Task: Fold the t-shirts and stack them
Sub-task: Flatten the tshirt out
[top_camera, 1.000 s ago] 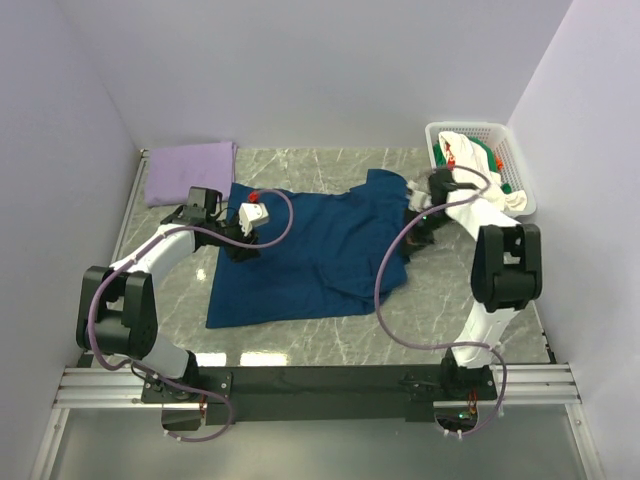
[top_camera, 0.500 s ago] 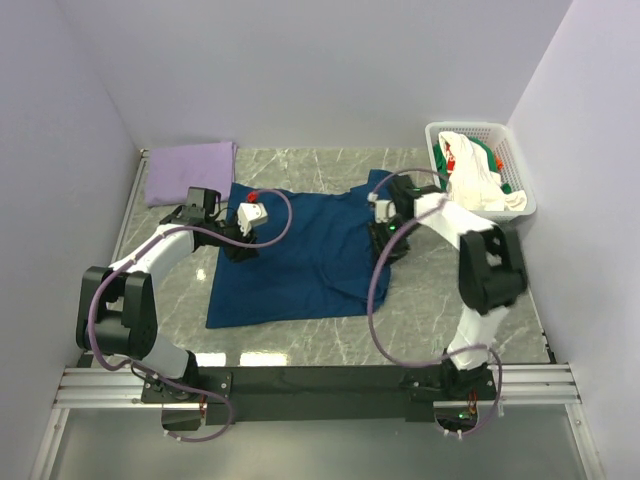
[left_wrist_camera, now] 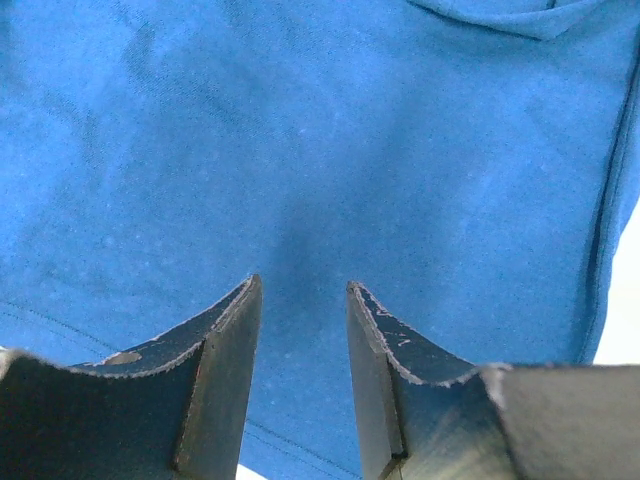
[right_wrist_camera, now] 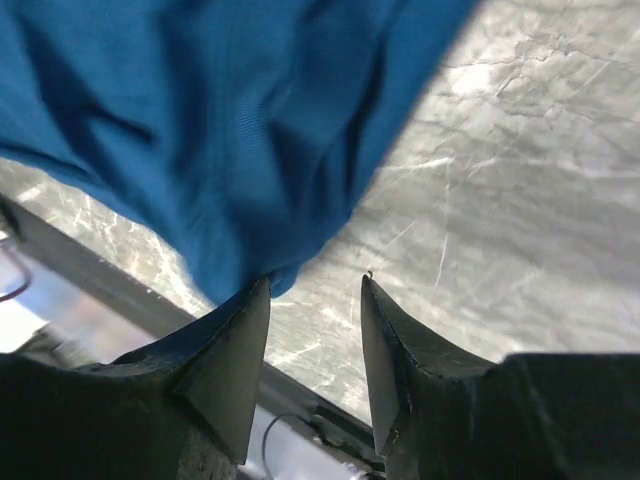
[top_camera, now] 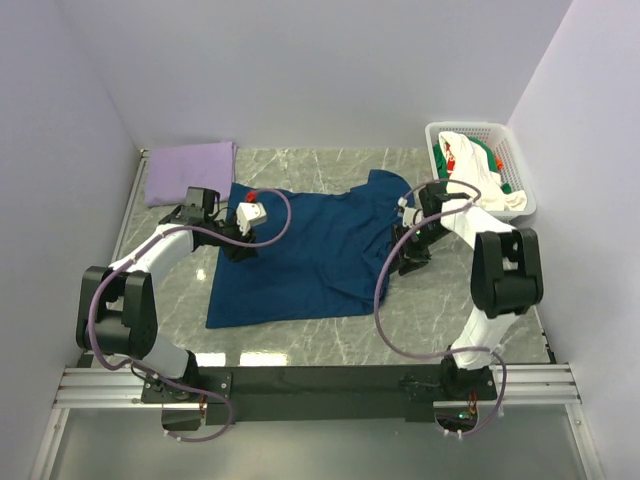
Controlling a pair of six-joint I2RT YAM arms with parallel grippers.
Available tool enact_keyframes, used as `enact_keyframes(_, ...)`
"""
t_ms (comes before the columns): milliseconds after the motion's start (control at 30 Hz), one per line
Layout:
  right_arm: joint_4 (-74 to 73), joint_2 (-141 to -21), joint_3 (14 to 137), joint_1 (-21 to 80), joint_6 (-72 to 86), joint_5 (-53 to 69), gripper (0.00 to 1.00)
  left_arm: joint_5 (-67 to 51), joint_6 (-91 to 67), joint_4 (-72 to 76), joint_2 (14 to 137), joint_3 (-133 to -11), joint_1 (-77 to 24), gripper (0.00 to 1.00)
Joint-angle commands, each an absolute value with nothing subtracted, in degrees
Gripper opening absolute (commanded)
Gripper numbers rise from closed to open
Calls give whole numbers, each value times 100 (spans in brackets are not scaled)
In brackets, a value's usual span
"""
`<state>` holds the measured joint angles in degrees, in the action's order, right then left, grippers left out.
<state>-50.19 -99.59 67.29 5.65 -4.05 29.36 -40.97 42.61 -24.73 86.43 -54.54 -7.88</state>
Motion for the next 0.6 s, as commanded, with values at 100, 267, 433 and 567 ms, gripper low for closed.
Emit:
enact_keyframes(100,-5142,-10477,6917,352,-185,4121,49,-4122,4333,-2496,8710,-5458,-694,45)
enact_keyframes(267,-5071,-10170,6733,185,-211,4473,48,-4140,4368,-2522,8701,-5397,-624,45)
enact_keyframes(433,-4975,-9669,6470,44,-167,4614,45,-4140,4421,-2531,8710,-5405,-589,45)
enact_keyframes(567,-4878,-9562,6398,70,-97,4799,45,-4140,4421,-2505,8754,-5431,-571,45)
